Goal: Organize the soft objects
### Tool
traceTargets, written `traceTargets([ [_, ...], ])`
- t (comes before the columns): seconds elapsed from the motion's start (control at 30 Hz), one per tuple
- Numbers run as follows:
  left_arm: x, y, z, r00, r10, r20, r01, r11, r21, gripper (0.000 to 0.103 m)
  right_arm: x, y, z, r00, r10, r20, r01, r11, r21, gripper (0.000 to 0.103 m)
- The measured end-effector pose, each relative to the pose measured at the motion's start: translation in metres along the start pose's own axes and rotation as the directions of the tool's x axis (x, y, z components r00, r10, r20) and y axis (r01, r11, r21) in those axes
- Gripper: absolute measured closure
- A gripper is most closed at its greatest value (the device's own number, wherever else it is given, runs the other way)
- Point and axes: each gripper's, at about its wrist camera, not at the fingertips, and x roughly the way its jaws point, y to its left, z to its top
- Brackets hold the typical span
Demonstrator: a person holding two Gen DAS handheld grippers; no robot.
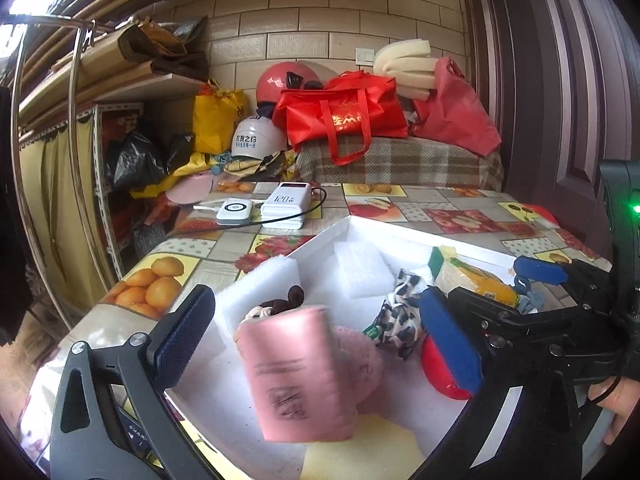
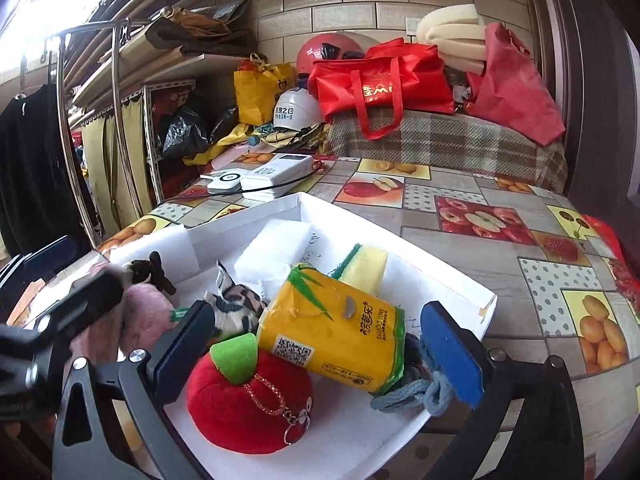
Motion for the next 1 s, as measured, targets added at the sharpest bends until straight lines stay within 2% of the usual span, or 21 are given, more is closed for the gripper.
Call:
traceTargets([
  [1.0, -0.005, 0.002, -0.001, 1.0, 0.007, 0.022, -0.006, 1.0, -0.013, 0.0, -0.013, 0.004, 0.001, 0.998, -0.024, 0.062, 0.025, 0.999, -0.02, 0.0],
])
